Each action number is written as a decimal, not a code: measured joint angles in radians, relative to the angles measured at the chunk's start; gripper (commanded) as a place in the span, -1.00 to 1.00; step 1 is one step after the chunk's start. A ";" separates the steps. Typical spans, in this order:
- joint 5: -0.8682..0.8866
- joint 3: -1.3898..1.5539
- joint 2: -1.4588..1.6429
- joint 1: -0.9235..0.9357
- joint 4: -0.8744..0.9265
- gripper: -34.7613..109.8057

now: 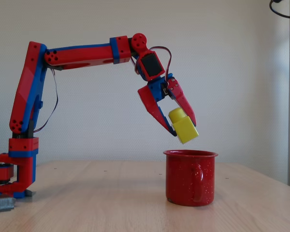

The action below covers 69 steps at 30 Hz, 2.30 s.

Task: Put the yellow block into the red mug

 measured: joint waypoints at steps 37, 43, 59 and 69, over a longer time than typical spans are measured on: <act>-0.002 0.071 -0.130 0.000 -0.083 -0.10; -0.002 0.071 -0.130 0.008 -0.089 -0.09; 0.017 0.048 -0.130 0.037 -0.089 -0.52; 0.035 0.043 -0.058 0.034 -0.089 -0.52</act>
